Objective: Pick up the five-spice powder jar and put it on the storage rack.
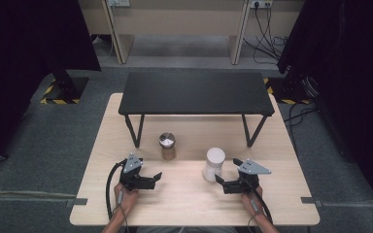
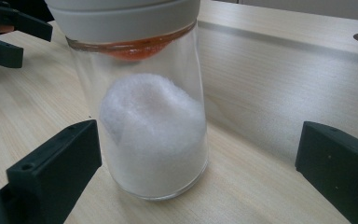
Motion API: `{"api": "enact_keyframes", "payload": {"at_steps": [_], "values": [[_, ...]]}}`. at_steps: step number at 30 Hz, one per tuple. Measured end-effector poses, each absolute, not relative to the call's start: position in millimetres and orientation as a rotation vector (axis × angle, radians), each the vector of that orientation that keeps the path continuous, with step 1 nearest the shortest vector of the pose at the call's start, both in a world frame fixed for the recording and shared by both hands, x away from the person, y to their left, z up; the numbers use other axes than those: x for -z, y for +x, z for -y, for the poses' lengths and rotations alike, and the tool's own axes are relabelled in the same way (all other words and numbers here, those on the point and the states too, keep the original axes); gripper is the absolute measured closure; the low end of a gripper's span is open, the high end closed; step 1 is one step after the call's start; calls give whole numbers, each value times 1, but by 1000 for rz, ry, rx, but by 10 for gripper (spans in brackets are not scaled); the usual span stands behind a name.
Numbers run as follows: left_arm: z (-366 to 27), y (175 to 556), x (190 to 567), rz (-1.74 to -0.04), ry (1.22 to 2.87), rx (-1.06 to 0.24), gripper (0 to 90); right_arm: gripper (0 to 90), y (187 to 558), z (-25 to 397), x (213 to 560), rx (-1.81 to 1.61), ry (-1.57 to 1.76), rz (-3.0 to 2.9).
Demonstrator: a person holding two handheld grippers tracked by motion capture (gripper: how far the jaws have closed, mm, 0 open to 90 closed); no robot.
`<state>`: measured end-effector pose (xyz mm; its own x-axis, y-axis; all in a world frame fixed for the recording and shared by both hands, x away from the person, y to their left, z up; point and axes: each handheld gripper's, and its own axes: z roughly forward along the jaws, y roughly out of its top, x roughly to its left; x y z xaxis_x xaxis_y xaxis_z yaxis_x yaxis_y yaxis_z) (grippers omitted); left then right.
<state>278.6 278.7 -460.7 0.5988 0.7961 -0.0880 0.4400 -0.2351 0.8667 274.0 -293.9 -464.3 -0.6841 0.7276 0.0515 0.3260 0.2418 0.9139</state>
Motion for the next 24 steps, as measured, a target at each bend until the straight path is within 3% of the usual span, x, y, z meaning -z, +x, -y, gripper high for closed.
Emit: {"api": "enact_keyframes", "payload": {"at_steps": [24], "values": [[-281, 279, 462, -992, 1862, -458, 1, 3, 275, 295, 465, -1434, 955, -2142]]}}
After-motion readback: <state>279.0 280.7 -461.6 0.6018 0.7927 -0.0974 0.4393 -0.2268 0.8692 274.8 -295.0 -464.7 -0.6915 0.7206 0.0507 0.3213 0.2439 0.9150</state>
